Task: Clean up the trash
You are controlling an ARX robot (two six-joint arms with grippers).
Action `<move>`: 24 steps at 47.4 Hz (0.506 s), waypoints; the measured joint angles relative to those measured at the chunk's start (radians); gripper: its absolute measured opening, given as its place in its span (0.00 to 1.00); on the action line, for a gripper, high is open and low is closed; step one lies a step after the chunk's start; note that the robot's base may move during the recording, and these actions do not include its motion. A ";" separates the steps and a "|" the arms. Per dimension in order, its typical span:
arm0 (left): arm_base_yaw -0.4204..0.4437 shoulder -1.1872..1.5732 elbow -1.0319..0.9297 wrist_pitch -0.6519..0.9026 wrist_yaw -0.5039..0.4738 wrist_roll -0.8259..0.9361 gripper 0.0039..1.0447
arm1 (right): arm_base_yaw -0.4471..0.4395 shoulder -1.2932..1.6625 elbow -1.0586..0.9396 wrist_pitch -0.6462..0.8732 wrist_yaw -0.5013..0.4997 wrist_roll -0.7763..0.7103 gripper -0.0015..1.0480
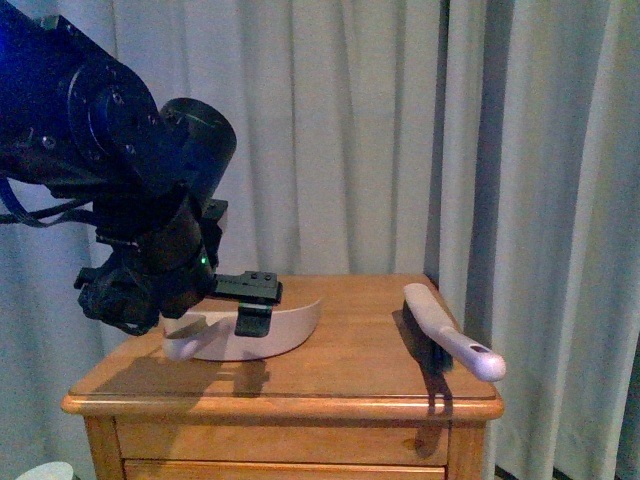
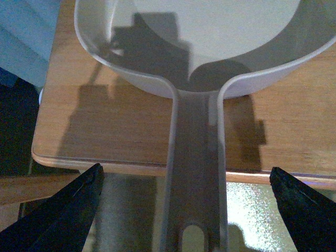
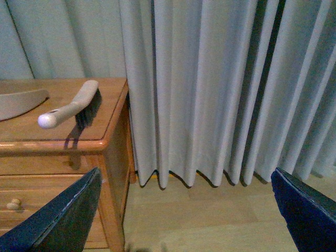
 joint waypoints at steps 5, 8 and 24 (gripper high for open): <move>0.000 0.020 0.000 0.019 0.000 0.000 0.93 | 0.000 0.000 0.000 0.000 0.000 0.000 0.93; 0.000 0.031 0.000 0.029 0.001 0.001 0.93 | 0.000 0.000 0.000 0.000 0.000 0.000 0.93; 0.004 0.066 0.000 0.049 0.003 0.014 0.93 | 0.000 0.000 0.000 0.000 0.000 0.000 0.93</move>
